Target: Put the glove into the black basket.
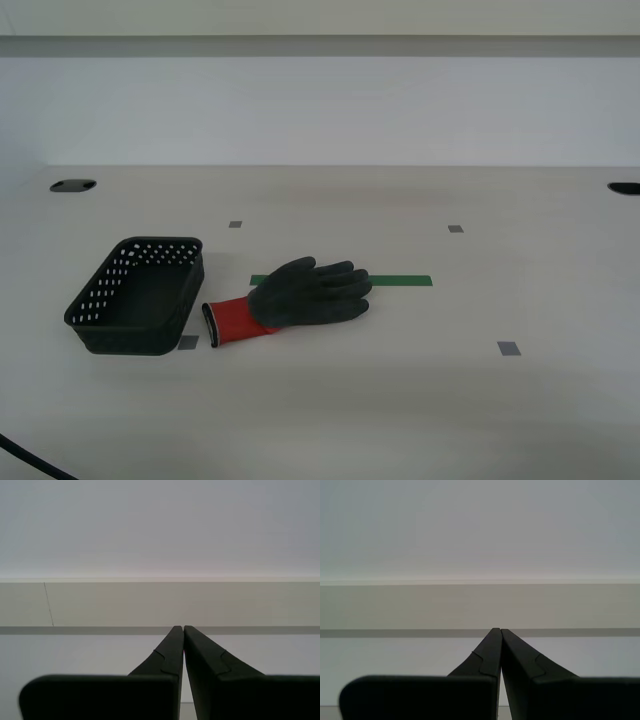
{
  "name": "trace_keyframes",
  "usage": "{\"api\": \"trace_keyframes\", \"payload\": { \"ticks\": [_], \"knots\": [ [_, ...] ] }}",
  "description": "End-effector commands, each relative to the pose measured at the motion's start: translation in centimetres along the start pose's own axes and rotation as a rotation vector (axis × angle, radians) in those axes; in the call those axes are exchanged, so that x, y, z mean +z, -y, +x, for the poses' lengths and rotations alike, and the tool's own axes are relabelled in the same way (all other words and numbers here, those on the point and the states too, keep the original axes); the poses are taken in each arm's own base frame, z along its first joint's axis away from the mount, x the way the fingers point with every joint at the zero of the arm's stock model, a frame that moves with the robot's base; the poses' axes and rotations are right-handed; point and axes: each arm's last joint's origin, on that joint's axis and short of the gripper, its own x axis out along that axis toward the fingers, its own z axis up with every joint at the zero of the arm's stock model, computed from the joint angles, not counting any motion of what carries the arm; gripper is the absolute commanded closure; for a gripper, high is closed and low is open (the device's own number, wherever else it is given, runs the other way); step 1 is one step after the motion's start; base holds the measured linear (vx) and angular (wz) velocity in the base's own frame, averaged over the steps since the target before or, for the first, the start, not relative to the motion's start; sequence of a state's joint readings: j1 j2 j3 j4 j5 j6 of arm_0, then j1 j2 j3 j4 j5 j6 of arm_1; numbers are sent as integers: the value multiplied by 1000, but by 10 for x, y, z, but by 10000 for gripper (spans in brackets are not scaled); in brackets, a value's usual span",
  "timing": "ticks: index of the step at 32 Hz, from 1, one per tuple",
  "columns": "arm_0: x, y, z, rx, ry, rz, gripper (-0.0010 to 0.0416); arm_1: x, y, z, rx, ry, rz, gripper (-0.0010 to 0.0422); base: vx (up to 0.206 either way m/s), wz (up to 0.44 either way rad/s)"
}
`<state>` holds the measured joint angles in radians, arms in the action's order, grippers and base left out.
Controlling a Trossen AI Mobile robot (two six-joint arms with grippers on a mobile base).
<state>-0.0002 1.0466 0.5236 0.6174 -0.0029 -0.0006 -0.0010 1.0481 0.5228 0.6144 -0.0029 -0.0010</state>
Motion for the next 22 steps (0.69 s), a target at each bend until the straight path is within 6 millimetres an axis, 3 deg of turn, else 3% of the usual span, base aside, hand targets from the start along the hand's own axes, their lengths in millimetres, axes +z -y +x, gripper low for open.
{"api": "trace_keyframes", "payload": {
  "ticks": [1, 15, 22],
  "knots": [
    [1, 0, 0, 2, 3, 0, 405, 0, 0, 0, 1, 4, 0, 412, 0, 0],
    [1, 0, 0, 2, 3, 0, 405, 0, 0, 0, 0, 0, -47, 412, 0, 0],
    [1, 0, 0, 1, 3, 0, 405, -1, 3, 0, -98, -25, -74, 412, 0, 0]
  ]
}}
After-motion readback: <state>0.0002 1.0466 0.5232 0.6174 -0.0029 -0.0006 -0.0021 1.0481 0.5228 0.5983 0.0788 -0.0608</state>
